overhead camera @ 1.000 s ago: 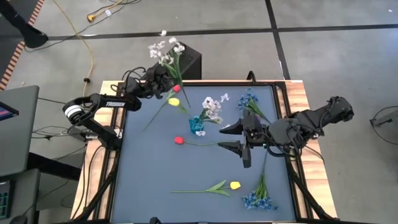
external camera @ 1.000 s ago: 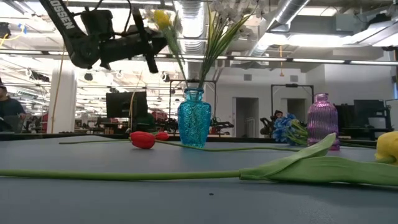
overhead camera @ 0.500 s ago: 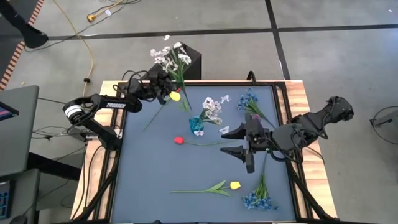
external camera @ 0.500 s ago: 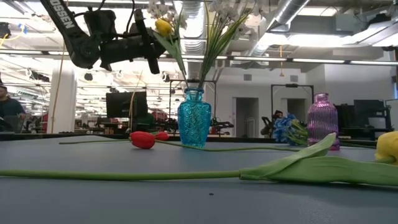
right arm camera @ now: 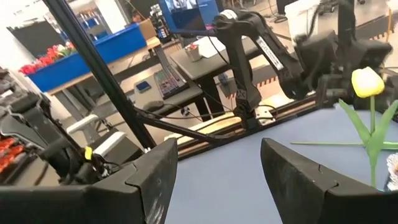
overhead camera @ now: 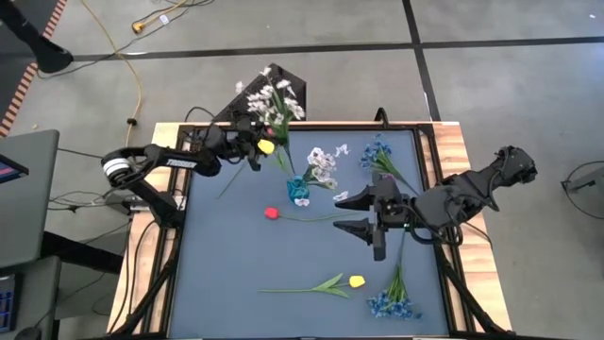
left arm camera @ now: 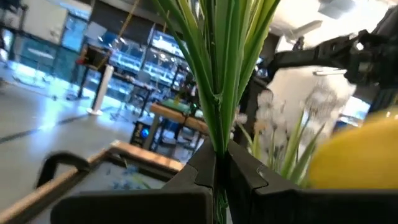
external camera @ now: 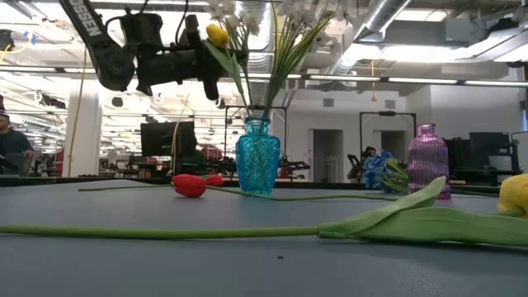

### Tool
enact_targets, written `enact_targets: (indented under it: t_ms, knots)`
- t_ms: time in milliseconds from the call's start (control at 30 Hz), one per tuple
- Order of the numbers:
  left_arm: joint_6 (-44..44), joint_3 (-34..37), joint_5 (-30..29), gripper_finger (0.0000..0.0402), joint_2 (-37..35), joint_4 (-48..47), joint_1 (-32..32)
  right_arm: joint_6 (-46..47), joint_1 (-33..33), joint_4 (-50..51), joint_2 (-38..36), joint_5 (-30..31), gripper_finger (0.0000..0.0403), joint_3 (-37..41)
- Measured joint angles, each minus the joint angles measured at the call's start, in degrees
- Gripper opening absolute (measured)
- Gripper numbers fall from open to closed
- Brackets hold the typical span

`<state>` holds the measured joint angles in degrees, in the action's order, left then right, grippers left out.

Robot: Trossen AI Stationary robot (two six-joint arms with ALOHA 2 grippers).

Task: Sort flowers into vase by color
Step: Put the white flowers into the blue vase

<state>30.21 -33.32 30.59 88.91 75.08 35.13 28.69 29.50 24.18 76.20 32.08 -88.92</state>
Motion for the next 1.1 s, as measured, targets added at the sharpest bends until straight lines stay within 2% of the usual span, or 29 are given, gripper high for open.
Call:
enact_targets:
  t_ms: [167,400,1100]
  knots:
    - [5.98,0.00,1.35,0.0000,7.51,14.96,-0.85,-0.02,0.00,-1.35,0.00,0.00,0.0258,0.00]
    - [6.41,-0.15,5.27,0.0000,9.59,14.53,-1.31,1.29,0.00,-1.49,0.00,-0.02,0.0258,0.00]
    - [-3.65,-0.21,11.83,0.0000,9.61,9.29,-1.41,1.01,-2.16,-1.13,0.00,-2.30,0.0258,0.00]
